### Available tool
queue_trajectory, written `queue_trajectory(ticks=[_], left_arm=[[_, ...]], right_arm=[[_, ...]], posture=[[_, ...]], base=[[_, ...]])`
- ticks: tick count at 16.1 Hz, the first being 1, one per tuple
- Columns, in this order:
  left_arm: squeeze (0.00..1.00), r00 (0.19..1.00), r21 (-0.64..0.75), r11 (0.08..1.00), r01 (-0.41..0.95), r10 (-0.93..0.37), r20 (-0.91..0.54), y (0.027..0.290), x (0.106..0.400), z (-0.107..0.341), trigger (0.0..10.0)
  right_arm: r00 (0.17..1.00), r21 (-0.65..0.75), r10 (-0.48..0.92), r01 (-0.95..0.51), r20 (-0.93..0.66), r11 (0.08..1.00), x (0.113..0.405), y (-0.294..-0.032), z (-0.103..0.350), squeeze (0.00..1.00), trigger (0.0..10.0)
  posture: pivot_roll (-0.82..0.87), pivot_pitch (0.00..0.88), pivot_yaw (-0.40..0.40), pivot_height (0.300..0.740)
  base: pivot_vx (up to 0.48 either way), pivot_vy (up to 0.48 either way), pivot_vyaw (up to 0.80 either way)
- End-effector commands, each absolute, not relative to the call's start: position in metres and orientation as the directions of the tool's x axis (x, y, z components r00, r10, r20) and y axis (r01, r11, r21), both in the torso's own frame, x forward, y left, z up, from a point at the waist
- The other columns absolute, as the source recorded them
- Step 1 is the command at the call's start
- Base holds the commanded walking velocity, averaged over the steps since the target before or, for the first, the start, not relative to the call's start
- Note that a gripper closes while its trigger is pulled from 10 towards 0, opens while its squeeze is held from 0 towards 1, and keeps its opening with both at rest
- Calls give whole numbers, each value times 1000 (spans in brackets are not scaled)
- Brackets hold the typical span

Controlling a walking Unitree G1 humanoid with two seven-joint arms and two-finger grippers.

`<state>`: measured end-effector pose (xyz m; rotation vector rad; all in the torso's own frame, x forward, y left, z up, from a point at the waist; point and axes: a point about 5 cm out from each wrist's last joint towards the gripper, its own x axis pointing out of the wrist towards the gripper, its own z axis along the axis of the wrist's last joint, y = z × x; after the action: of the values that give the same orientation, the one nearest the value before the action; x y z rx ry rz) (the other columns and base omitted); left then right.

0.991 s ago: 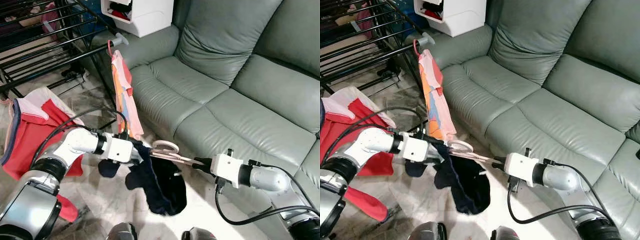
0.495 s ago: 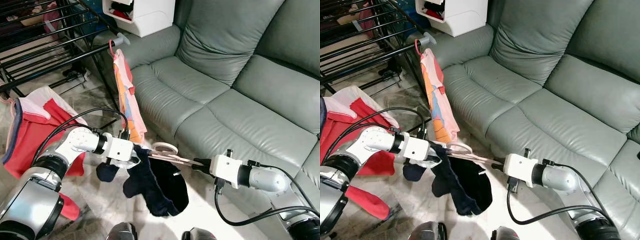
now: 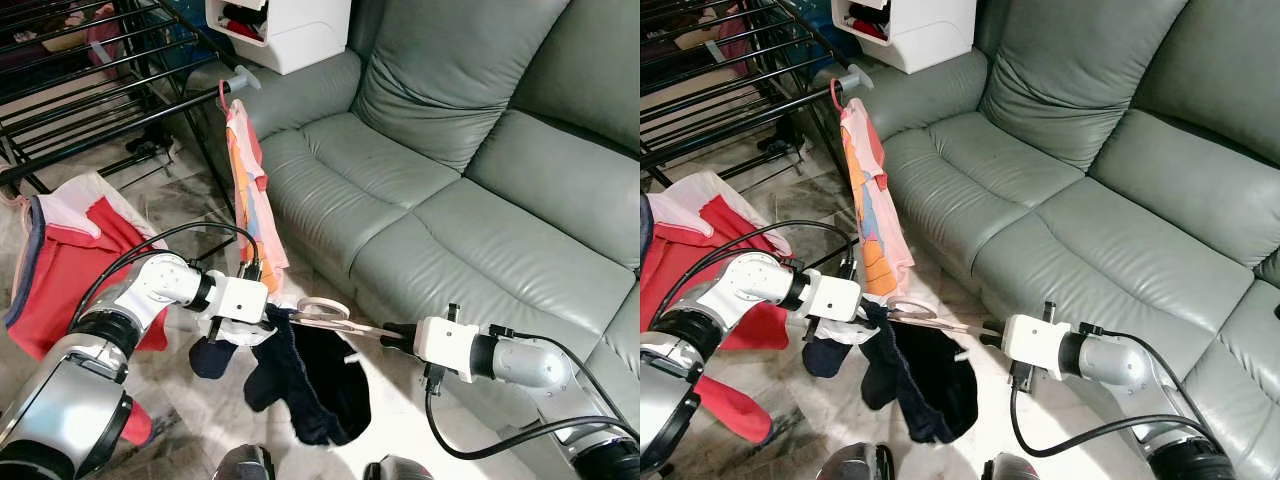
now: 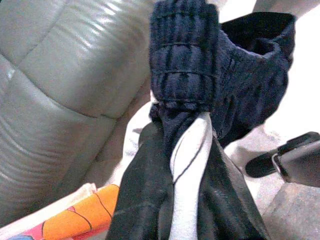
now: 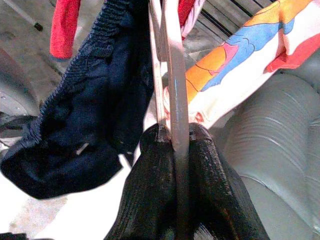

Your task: Hang hanger

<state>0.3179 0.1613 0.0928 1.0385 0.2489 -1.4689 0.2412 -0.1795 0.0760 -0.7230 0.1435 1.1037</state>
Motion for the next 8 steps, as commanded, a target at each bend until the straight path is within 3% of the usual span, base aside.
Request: queue_trajectory(ticks=[1,4,5,8], left_arm=[[0,226,495,-225,839,-684,-694,152,327,102,0],[0,309,554,-154,818,-695,-649,147,335,107,0],[0,311,552,-146,821,-697,-647,147,335,106,0],[0,343,561,-87,823,-710,-615,147,335,103,0]], right_arm=[[481,-511,785,-822,-391,250,247,-171,86,0,10000],[517,-546,765,-795,-384,263,251,-173,86,0,10000],[516,-540,765,-799,-386,266,251,-175,86,1000,10000],[440,-455,785,-861,-436,230,249,-178,88,1000,10000]], posture=[[-104,33,68,740],[-105,33,71,740],[-106,32,70,740],[-104,24,70,740]], base=[[0,0,0],[0,0,0],[0,0,0],[0,0,0]])
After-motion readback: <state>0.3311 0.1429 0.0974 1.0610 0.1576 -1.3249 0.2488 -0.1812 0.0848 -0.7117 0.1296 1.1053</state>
